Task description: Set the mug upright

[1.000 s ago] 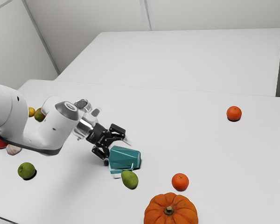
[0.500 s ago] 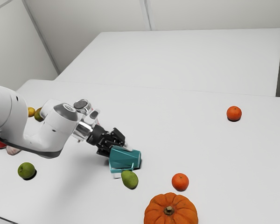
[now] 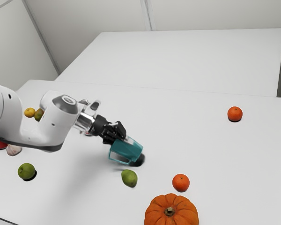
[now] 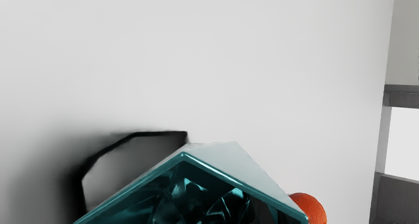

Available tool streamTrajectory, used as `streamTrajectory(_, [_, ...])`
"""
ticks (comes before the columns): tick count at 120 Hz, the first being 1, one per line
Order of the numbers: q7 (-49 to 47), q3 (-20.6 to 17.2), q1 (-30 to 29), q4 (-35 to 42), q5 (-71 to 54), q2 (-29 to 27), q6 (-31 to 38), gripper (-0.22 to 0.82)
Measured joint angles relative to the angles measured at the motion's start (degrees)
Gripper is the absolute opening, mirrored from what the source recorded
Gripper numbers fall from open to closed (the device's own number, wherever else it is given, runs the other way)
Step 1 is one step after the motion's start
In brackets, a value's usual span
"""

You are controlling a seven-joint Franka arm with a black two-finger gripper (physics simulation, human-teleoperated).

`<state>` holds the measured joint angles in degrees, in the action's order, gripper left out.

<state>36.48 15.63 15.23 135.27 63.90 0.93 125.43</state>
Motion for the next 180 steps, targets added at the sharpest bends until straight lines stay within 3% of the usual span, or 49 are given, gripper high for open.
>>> streamTrajectory(21, [-0.14, 0.03, 1.01, -2.31, -7.15, -2.04, 1.79, -0.17])
streamTrajectory(86, [-12.45, 0.0, 0.34, -7.88, -50.92, -2.13, 4.87, -0.18])
streamTrajectory(130, [-21.99, 0.04, -0.49, -9.2, -60.33, 0.49, 5.15, -0.18])
streamTrajectory(180, [-27.74, 0.02, 0.34, -11.89, -62.27, 5.47, 5.79, -0.18])
